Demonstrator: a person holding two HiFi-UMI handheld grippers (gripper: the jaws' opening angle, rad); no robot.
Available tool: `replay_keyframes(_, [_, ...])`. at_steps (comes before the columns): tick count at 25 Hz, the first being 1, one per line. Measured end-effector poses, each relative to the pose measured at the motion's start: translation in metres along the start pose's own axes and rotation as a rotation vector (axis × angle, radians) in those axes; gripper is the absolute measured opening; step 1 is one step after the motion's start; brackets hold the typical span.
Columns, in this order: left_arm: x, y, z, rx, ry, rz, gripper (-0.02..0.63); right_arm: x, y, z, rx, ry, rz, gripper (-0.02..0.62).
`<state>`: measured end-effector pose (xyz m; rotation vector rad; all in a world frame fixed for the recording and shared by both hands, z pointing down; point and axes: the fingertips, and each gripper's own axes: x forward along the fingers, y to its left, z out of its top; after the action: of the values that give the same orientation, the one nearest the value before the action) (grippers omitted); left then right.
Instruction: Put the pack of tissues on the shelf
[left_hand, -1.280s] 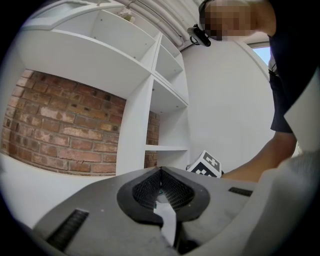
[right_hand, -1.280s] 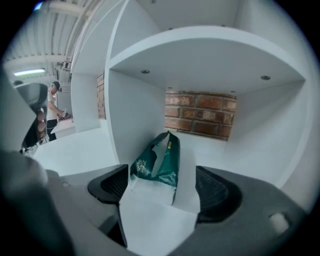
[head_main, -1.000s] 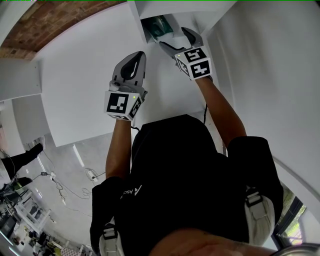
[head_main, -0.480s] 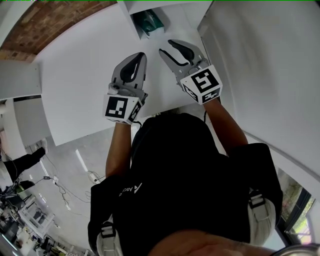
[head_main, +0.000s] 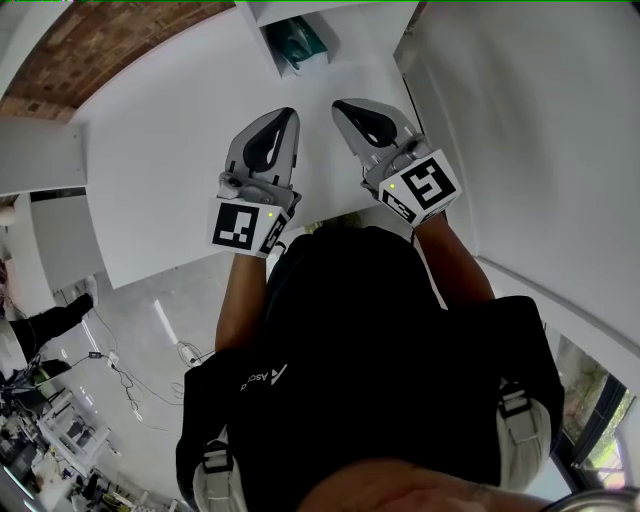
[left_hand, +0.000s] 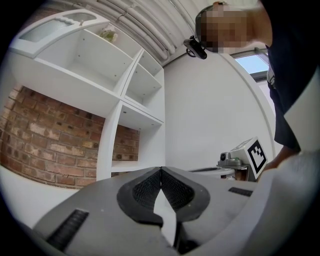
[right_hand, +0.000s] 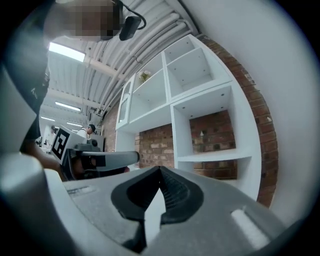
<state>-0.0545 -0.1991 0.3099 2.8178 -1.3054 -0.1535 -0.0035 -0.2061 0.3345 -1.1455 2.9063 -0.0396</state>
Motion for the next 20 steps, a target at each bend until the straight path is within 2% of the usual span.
replay_keyframes(20, [-0.0012, 0.0020, 0.0008, 0.004, -0.002, 0.009, -0.002, 0.0033, 0.0051, -0.0020, -0.011, 0.006, 0.005, 0.000])
